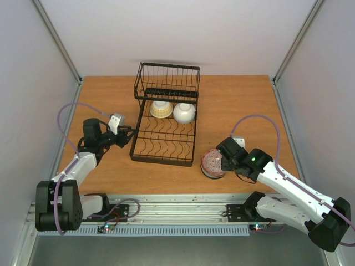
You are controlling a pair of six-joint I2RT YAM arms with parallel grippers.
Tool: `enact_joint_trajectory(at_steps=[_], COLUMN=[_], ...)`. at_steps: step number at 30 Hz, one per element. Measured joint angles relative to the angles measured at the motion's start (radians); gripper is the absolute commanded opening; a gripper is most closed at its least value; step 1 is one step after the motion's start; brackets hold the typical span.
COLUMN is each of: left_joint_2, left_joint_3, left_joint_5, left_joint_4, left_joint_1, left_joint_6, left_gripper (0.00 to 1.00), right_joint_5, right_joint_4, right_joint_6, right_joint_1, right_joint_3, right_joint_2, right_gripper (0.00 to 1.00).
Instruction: Load the bowls into the dish rack
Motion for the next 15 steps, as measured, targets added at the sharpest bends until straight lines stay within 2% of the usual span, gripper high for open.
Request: enact_joint_trajectory(at_steps=[15], left_joint_2=[-0.002], left_joint_3=[0.0], left_joint_5=[0.0], left_joint_4=[-0.005], left_joint_1=[0.0], left_joint_6=[0.0], left_gripper=[0.37], right_joint_5=[-0.001], right_joint_4=[-0.042], right_joint_6=[-0.027], right_joint_1=[0.002], right_joint_3=[0.049], right_joint_2=[-0.036], right_gripper=[0.01])
